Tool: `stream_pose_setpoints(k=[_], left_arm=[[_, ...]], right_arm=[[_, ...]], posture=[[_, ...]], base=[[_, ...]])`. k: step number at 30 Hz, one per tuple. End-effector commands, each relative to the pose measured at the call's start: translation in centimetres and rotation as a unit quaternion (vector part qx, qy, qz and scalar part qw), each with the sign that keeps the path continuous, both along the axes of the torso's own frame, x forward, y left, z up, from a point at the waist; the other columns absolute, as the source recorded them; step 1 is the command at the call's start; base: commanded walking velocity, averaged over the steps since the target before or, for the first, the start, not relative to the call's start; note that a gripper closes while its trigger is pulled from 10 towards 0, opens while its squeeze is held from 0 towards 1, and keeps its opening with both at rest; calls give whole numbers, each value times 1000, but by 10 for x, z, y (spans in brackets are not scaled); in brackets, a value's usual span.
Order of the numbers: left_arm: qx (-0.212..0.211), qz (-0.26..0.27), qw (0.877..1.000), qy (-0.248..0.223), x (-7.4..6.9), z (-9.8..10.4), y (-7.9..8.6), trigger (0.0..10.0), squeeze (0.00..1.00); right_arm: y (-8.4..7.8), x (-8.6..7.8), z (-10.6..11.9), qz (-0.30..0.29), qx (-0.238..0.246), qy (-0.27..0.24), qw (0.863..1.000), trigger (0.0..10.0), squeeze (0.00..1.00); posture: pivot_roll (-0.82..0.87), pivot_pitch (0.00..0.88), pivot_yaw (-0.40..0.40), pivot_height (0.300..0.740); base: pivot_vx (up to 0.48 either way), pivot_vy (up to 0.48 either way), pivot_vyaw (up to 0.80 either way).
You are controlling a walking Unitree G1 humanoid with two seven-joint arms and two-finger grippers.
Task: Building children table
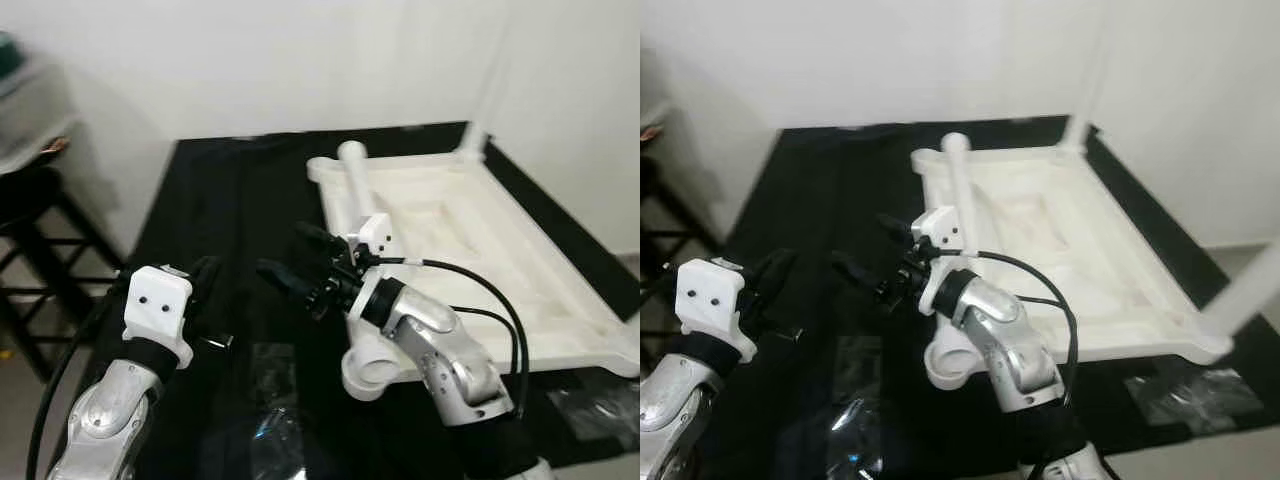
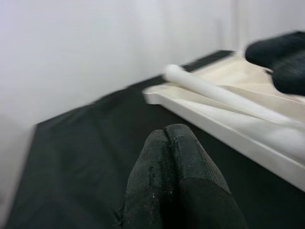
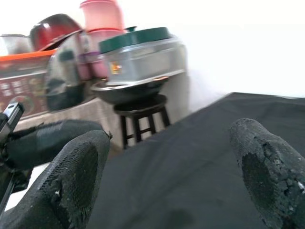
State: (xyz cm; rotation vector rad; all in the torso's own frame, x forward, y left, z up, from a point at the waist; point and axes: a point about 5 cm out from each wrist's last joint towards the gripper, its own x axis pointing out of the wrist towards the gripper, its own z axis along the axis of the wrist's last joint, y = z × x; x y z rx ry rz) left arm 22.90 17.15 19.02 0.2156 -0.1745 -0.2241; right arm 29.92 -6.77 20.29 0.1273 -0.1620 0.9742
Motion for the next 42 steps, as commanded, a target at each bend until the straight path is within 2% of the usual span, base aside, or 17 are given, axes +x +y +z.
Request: stream_pose_setpoints(k=[1, 11, 15, 21, 24, 27, 28, 31, 32, 33, 34, 36, 37, 38, 40, 41, 42], left_arm=[[19, -24, 1000, -2, -5, 1, -2, 10000, 0], [55, -77, 996, 2, -15, 8, 5, 10000, 0], [88, -110, 990, 12, -22, 9, 8, 10000, 0], [138, -204, 966, 74, -40, -3, -3, 10000, 0], [205, -259, 937, 111, -51, -10, -8, 10000, 0], [222, -282, 927, 111, -54, -8, -13, 10000, 0], [226, -292, 923, 105, -53, -6, -16, 10000, 447], [229, -299, 921, 102, -53, -6, -19, 10000, 447], [229, -298, 922, 95, -50, -5, -21, 10000, 1000], [229, -298, 922, 95, -50, -5, -21, 10000, 1000], [223, -279, 930, 91, -44, -8, -20, 10000, 1000], [223, -279, 930, 91, -44, -8, -20, 10000, 1000], [204, -250, 942, 88, -36, -9, -18, 10000, 1000], [204, -250, 942, 88, -36, -9, -18, 10000, 1000], [118, -149, 980, 66, -19, -6, -8, 10000, 1000], [70, -107, 990, 56, -13, -4, -4, 10000, 1000], [70, -107, 990, 56, -13, -4, -4, 10000, 1000]], right_arm=[[0, 0, -1, -1, -2, -2, 1000, 10000, 0], [-6, 1, 5, 1, 3, -14, 1000, 10000, 0], [-11, 4, 5, -9, 0, -15, 1000, 10000, 0], [-20, 14, -4, -61, -37, -11, 997, 10000, 0], [-34, 29, -20, -135, -93, 11, 986, 10000, 0], [-41, 34, -24, -159, -112, 13, 981, 10000, 0], [-42, 35, -24, -163, -116, 12, 980, 10000, 0], [-42, 36, -23, -166, -118, 12, 979, 10000, 0], [-41, 36, -23, -164, -118, 12, 979, 10000, 0], [-41, 36, -23, -164, -118, 12, 979, 10000, 0], [-39, 34, -23, -160, -117, 11, 980, 10000, 0], [-39, 34, -23, -160, -117, 11, 980, 10000, 0], [-37, 33, -23, -155, -115, 9, 981, 10000, 0], [-37, 33, -23, -155, -115, 9, 981, 10000, 0], [-31, 30, -20, -139, -100, 0, 985, 10000, 0], [-29, 29, -18, -130, -92, -5, 987, 10000, 0], [-29, 29, -18, -130, -92, -5, 987, 10000, 0]], posture=[[-6, 69, 13, 740], [-3, 63, 13, 740], [2, 59, 15, 740], [-1, 56, 13, 740], [5, 55, 10, 740], [5, 55, 12, 740], [5, 56, 13, 740], [5, 56, 13, 740], [2, 58, 15, 740], [2, 58, 15, 740], [-3, 60, 17, 740], [-3, 60, 17, 740], [-5, 62, 17, 740], [-5, 62, 17, 740], [-3, 65, 16, 740], [-2, 65, 15, 740], [-2, 65, 15, 740]], base=[[0, 0, -800], [0, 0, -800], [0, 0, 0], [0, 0, 0], [0, 0, 0], [0, 0, 0], [0, 0, 0], [0, 0, 0], [0, 0, 0], [0, 0, 0], [0, 0, 0], [0, 0, 0], [0, 0, 0], [0, 0, 0], [0, 0, 0], [0, 0, 0], [0, 0, 0]])
